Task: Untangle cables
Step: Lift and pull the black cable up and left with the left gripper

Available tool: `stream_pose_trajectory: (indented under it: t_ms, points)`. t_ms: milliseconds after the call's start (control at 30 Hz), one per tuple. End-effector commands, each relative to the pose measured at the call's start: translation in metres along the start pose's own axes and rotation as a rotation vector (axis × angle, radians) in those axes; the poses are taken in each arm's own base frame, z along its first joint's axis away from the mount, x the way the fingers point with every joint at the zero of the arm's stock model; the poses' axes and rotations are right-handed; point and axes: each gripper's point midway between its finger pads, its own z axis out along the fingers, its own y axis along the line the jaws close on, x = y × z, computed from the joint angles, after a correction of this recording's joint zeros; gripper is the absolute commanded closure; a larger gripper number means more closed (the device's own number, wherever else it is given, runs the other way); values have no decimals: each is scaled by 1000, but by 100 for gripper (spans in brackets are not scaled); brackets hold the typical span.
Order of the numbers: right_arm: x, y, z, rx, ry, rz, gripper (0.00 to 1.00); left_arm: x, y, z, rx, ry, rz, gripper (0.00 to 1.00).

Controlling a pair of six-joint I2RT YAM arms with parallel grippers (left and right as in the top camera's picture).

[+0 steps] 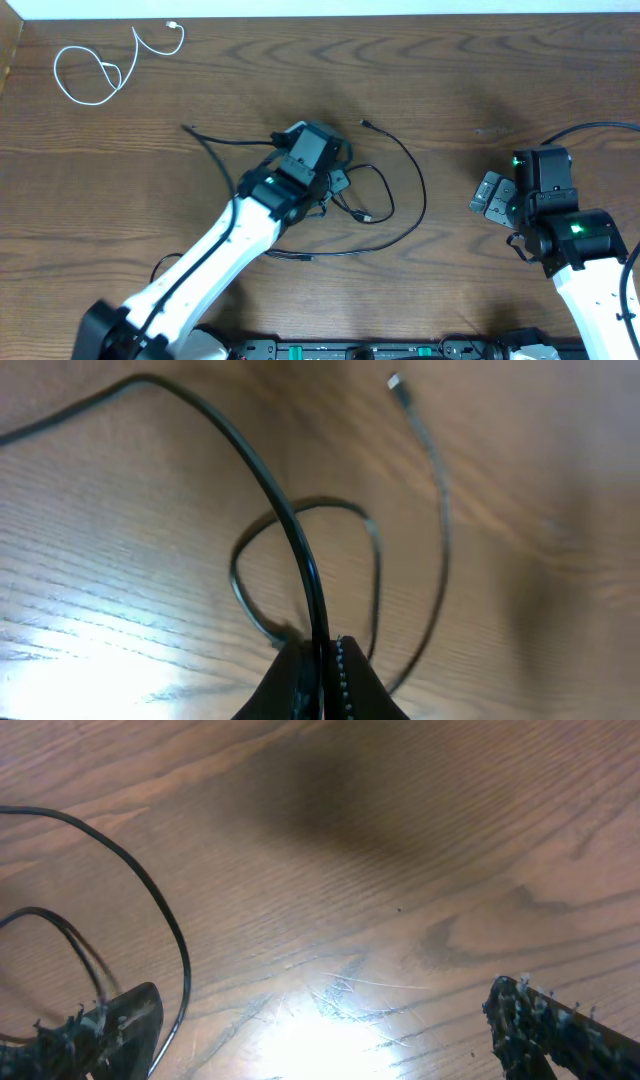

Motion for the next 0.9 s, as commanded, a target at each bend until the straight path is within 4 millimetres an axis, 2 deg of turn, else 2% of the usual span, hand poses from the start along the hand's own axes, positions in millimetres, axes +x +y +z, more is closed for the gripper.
stream_pose_trajectory:
  t_ms: [0, 100, 300, 400, 467, 633, 700, 733, 867]
  points:
    - [-2, -2, -1, 5, -9, 18, 1, -32, -1, -29, 25, -145, -20, 93]
    - [-2, -2, -1, 5, -9, 18, 1, -53, -3, -55, 59, -252, -22, 93]
    - [-2, -2, -1, 5, -9, 19, 1, -72, -48, -122, 275, -426, 262, 93]
    - [-2, -2, -1, 5, -9, 19, 1, -79, -69, -170, 403, -550, 384, 93]
    - [-2, -2, -1, 5, -9, 19, 1, -85, -79, -209, 484, -659, 423, 93]
    - [-2, -2, -1, 5, -9, 19, 1, -92, -91, -288, 600, -909, 545, 93]
    - [-2, -2, -1, 5, -9, 18, 1, -98, -84, -307, 579, -991, 531, 93]
    - [-2, -2, -1, 5, -9, 18, 1, -102, -79, -310, 556, -1011, 511, 92]
    - [-2, -2, -1, 5, -9, 19, 1, -115, -59, -304, 427, -1043, 446, 93]
